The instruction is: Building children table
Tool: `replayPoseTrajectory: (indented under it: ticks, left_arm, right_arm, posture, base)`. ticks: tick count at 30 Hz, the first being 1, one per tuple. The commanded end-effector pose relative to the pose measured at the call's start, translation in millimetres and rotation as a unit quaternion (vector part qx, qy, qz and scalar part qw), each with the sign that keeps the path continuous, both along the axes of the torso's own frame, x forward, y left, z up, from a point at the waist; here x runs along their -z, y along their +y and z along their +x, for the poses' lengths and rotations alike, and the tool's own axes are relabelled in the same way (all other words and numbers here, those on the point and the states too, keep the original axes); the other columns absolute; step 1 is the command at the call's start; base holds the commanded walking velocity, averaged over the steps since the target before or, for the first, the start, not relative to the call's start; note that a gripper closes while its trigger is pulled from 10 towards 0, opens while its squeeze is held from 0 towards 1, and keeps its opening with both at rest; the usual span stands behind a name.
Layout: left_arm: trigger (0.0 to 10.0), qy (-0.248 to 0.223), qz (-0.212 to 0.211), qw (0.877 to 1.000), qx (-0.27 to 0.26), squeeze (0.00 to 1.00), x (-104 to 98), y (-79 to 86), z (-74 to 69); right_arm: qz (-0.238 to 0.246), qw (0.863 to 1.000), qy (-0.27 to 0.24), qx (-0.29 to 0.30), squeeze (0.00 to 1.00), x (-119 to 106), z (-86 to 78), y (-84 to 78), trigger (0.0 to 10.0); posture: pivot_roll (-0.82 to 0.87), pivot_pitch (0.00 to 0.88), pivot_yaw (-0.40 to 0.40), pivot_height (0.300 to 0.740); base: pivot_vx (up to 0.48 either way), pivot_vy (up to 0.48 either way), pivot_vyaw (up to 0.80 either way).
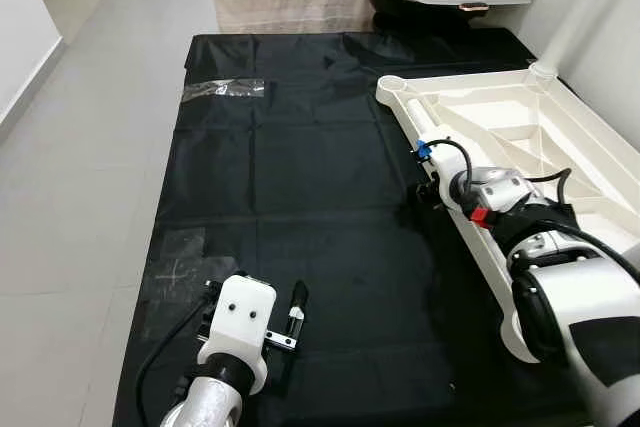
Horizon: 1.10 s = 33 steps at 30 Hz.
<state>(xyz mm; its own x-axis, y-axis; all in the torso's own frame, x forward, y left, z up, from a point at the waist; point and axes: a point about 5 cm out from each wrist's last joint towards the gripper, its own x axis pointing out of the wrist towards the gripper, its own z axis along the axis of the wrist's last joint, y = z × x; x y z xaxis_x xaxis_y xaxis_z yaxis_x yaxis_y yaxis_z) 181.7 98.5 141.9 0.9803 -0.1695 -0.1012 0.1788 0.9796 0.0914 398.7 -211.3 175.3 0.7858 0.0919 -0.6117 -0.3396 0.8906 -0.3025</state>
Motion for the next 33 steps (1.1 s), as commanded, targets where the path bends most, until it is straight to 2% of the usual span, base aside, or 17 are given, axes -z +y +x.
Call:
replayPoseTrajectory:
  ticks: [1,2,3,4,8,9,10,15,18,21,23,26,28,29,31,32,33]
  left_arm:
    - [10.0,0.014,0.004,1.000,-0.007,0.00,5,1.0,-1.3]
    - [10.0,0.014,0.004,1.000,-0.007,0.00,5,0.9,-1.2]
    - [10.0,0.013,0.004,1.000,-0.009,0.00,5,1.0,-1.0]
    - [10.0,0.012,0.005,1.000,-0.010,0.00,5,1.0,-0.7]
    - [10.0,0.011,0.006,1.000,-0.011,0.00,4,1.1,-0.2]
    - [10.0,0.011,0.006,1.000,-0.013,0.00,4,1.5,-0.1]
    - [10.0,0.011,0.006,1.000,-0.013,0.00,4,1.5,-0.1]
    - [10.0,0.009,0.008,1.000,-0.017,0.00,4,2.4,0.8]
    - [10.0,0.008,0.008,1.000,-0.019,0.00,4,2.9,1.1]
    - [10.0,0.007,0.009,1.000,-0.024,0.00,4,4.2,2.5]
    - [10.0,0.007,0.009,1.000,-0.024,0.00,4,4.2,2.5]
    - [10.0,0.005,0.010,1.000,-0.027,0.00,3,5.0,3.4]
    - [10.0,0.005,0.010,1.000,-0.027,0.00,3,5.0,3.4]
    - [10.0,0.004,0.011,1.000,-0.029,0.00,3,5.6,4.0]
    - [10.0,0.004,0.011,1.000,-0.029,0.00,3,5.6,4.0]
    - [10.0,0.003,0.012,0.999,-0.031,0.00,3,6.3,4.4]
    - [10.0,0.003,0.012,0.999,-0.031,0.00,3,6.3,4.4]
  right_arm:
    - [0.012,0.995,0.095,-0.008,0.00,39,-17.8,-1.2,10.0]
    - [0.010,0.995,0.100,-0.012,0.00,40,-18.8,-2.2,10.0]
    - [0.016,0.994,0.109,-0.019,0.00,42,-20.2,-1.7,9.3]
    - [0.016,0.992,0.117,-0.032,0.00,44,-21.6,-1.1,4.9]
    - [0.014,0.991,0.126,-0.052,0.00,46,-23.0,0.3,4.9]
    - [0.015,0.989,0.130,-0.065,0.00,46,-23.4,2.1,0.0]
    - [0.015,0.989,0.130,-0.065,0.00,46,-23.4,2.1,0.0]
    - [0.031,0.982,0.128,-0.137,0.00,37,-20.5,13.5,0.0]
    - [0.043,0.980,0.124,-0.152,0.00,31,-19.0,16.5,0.0]
    - [0.064,0.969,0.111,-0.211,0.00,18,-17.5,24.9,0.0]
    - [0.064,0.969,0.111,-0.211,0.00,18,-17.5,24.9,0.0]
    - [0.060,0.938,0.124,-0.317,0.00,16,-29.5,32.1,0.0]
    - [0.060,0.938,0.124,-0.317,0.00,16,-29.5,32.1,0.0]
    - [0.058,0.919,0.131,-0.367,0.00,16,-38.8,34.0,0.0]
    - [0.058,0.919,0.131,-0.367,0.00,16,-38.8,34.0,0.0]
    - [0.056,0.899,0.138,-0.412,0.00,17,-48.6,34.8,0.0]
    - [0.056,0.899,0.138,-0.412,0.00,17,-48.6,34.8,0.0]
  posture:
    - [0.11,0.146,-0.089,0.740]
    - [0.11,0.146,-0.089,0.740]
    - [0.11,0.146,-0.088,0.740]
    - [0.11,0.144,-0.088,0.740]
    - [0.11,0.144,-0.088,0.740]
    - [0.11,0.143,-0.086,0.740]
    - [0.11,0.143,-0.086,0.740]
    - [0.11,0.142,-0.091,0.740]
    - [0.11,0.143,-0.090,0.740]
    - [0.10,0.144,-0.088,0.740]
    - [0.10,0.144,-0.088,0.740]
    - [0.10,0.145,-0.087,0.740]
    - [0.10,0.145,-0.087,0.740]
    - [0.10,0.146,-0.087,0.740]
    - [0.10,0.146,-0.087,0.740]
    - [0.10,0.147,-0.085,0.740]
    - [0.10,0.147,-0.085,0.740]
  base:
    - [0.000,0.000,0.00]
    - [0.000,0.000,0.00]
    - [0.000,0.000,0.00]
    - [0.000,0.000,0.00]
    - [0.000,0.000,0.00]
    - [0.000,0.000,0.00]
    - [0.000,0.000,0.00]
    - [0.000,0.000,0.00]
    - [0.000,0.000,0.00]
    - [0.000,0.000,0.00]
    - [0.000,0.000,0.00]
    - [0.000,0.000,0.00]
    - [0.000,0.000,0.00]
    - [0.000,0.000,0.00]
    - [0.000,0.000,0.00]
    - [0.000,0.000,0.00]
    - [0.000,0.000,0.00]
